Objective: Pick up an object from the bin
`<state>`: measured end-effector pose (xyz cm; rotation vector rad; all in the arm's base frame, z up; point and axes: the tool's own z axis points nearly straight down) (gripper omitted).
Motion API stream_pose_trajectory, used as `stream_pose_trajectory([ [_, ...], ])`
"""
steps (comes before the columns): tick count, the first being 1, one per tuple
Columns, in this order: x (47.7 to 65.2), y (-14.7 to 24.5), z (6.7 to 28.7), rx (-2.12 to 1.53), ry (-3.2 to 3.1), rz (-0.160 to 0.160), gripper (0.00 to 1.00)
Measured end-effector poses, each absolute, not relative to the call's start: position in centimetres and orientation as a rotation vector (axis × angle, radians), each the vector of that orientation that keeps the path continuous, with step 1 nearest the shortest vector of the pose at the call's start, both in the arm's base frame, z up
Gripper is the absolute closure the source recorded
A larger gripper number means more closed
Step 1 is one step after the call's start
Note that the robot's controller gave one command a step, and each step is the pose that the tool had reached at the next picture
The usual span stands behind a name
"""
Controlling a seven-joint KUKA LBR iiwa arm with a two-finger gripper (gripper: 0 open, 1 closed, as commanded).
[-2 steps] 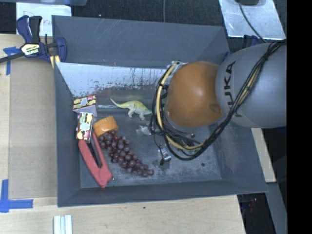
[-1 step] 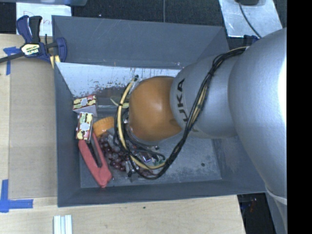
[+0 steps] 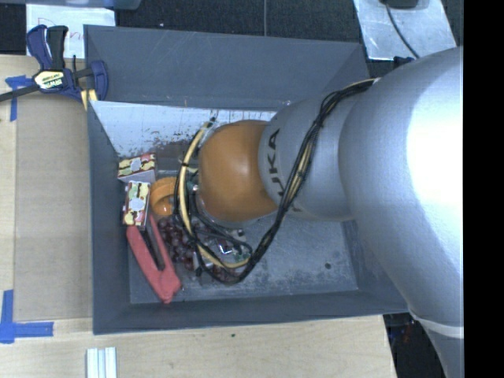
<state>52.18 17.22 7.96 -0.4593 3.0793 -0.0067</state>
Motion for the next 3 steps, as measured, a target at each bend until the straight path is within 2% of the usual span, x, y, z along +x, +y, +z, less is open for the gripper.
stream_pose_trajectory([
  [1,55.33,14.33,7.56,-0.609,3.05,0.005,1.0],
  [3,55.35,14.33,8.33,-0.608,3.048,0.005,1.0],
])
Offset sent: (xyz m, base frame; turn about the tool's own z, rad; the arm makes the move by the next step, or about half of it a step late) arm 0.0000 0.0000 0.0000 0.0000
